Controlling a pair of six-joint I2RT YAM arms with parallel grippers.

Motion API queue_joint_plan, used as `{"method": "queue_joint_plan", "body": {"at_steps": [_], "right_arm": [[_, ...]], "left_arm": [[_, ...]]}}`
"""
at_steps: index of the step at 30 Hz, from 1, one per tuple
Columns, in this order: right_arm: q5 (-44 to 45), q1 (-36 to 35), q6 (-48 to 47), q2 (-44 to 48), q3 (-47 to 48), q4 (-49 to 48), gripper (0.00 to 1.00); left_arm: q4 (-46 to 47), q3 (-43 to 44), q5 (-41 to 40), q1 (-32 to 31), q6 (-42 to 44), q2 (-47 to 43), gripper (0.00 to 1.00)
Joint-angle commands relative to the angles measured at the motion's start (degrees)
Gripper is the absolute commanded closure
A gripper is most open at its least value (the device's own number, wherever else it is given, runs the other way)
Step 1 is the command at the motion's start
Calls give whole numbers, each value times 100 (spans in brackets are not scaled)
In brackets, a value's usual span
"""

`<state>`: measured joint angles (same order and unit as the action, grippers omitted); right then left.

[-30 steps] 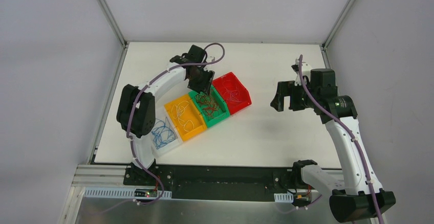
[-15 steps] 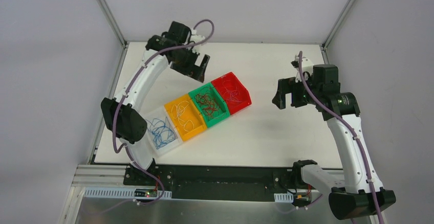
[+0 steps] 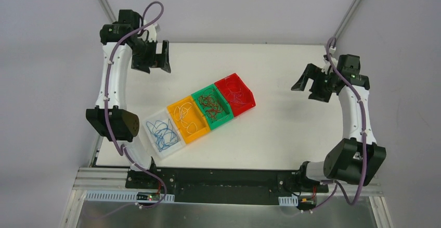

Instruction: Untangle the cables

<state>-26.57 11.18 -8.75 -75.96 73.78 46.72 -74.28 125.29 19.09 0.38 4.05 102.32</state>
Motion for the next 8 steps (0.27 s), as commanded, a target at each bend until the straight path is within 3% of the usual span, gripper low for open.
{"method": "queue_joint_plan", "body": {"at_steps": [1,8], "right_arm": [[-479,121,582,-82,-96,-172,1],[-326,60,630,-451,92,226,1]], "left_arm": [[-297,-963,-435,49,11,-532,1],[-269,-1309,-219,138,-62,-690,1]]}}
